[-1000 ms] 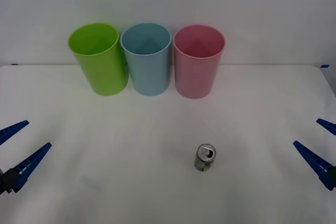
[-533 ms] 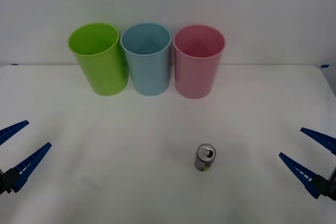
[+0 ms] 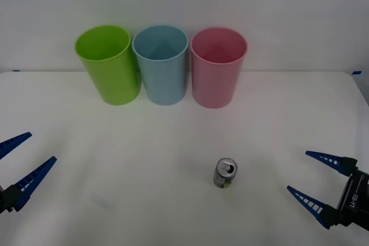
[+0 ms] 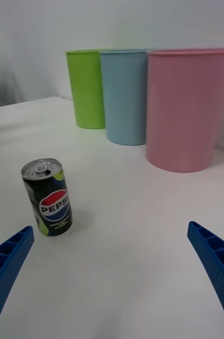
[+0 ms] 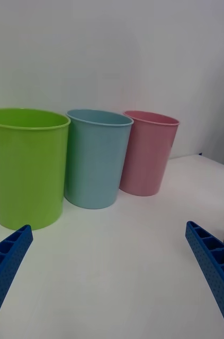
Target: Grasp the object on the table and drop it into the matching bin: aluminum can to the light blue bin, PET bottle to the pink bin.
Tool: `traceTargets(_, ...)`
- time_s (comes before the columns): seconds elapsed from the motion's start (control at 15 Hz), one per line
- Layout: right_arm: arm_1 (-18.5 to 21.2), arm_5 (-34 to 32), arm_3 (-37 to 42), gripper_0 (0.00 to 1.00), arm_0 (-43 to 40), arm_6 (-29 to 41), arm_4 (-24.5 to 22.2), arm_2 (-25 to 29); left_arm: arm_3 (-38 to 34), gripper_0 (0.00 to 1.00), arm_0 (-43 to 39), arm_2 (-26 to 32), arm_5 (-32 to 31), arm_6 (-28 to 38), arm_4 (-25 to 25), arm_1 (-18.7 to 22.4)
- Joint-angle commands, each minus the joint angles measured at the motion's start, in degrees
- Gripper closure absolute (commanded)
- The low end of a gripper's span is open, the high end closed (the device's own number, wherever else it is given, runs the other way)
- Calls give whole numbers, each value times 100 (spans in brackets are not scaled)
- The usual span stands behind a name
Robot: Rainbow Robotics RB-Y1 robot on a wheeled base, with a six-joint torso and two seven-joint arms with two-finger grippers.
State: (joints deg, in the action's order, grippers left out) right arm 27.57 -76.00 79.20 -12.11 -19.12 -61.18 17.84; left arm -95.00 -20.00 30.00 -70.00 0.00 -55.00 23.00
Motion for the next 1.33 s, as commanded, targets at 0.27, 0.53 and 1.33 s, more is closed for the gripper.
traceTargets(0.27,-6,-205,-740,0,535,-189,-193,-720,0,0,0,0,0,0,0,0)
traceTargets(0.53,-15,165,-775,0,666,-250,-184,-1283,0,0,0,0,0,0,0,0)
traceTargets(1.33,-463,1369,-775,0,974,-487,-184,-2285,0,0,0,0,0,0,0,0)
